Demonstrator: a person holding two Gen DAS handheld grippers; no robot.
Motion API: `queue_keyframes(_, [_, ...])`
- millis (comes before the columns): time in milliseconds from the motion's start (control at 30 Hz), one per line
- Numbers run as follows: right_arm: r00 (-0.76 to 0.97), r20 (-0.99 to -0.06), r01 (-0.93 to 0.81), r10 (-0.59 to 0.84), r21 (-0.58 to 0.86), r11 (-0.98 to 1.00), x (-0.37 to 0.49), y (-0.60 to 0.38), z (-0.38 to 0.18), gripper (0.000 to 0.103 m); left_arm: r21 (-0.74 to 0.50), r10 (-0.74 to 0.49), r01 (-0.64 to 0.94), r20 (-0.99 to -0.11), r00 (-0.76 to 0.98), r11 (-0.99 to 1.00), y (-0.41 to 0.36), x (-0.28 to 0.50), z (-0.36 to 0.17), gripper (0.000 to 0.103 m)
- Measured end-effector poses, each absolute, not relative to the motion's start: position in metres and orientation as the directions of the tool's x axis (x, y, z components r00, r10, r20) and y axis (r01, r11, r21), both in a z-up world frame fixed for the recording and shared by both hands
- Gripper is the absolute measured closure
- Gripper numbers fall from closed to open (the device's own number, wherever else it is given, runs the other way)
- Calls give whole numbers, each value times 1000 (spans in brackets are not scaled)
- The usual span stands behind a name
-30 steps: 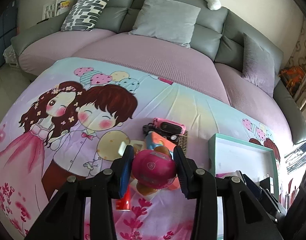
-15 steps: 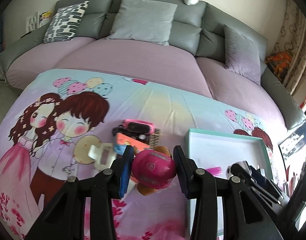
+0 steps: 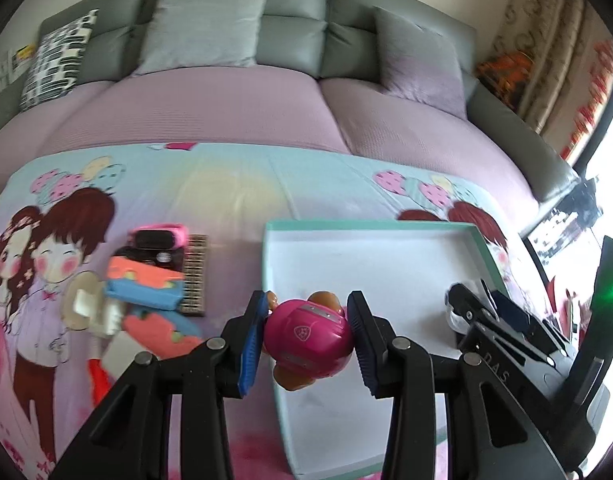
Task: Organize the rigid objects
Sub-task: 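Carry the smartwatch and toy dog over the teal tray with both tools, then lower the smartwatch and toy dog into the tray and open both tools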
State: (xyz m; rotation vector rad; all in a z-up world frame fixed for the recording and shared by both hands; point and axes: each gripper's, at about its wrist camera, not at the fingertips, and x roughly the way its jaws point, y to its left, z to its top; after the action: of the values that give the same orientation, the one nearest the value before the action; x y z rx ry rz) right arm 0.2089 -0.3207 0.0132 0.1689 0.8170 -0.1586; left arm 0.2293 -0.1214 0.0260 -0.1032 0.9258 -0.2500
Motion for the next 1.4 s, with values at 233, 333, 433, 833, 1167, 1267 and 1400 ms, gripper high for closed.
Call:
queue_keyframes(233, [662,-747,193,-63,89,977,212,-319,9,43,-197,-276,203,-807,522,959,-140,232,11,61])
queue_keyframes(333, [657,-751,192,-59,91,977,212,-318,7,43,-190,-267,200,-821,505,961,-142,234,4,61])
queue_keyframes(433, [652,-756,191,-57,92,977,212,-318,5,43,-194,-265,191,-826,498,962,-141,236,0,61])
queue_keyframes(833, [636,-769,180,-63,68,981,215,-313,1,42,-190,-259,186,-835,485,964,-140,238,-3,57])
queue_keyframes(1167, [636,-767,193,-79,59,979,216,-314,-1,31,-183,-247,174,-826,506,968,-135,235,3,45])
queue_keyframes(1267, [638,-766,199,-80,64,978,216,-316,0,31,-175,-238,169,-821,519,970,-132,234,7,43])
queue_keyframes(1400, [645,-760,199,-81,65,978,216,-316,1,28,-155,-215,156,-814,539,976,-129,234,10,35])
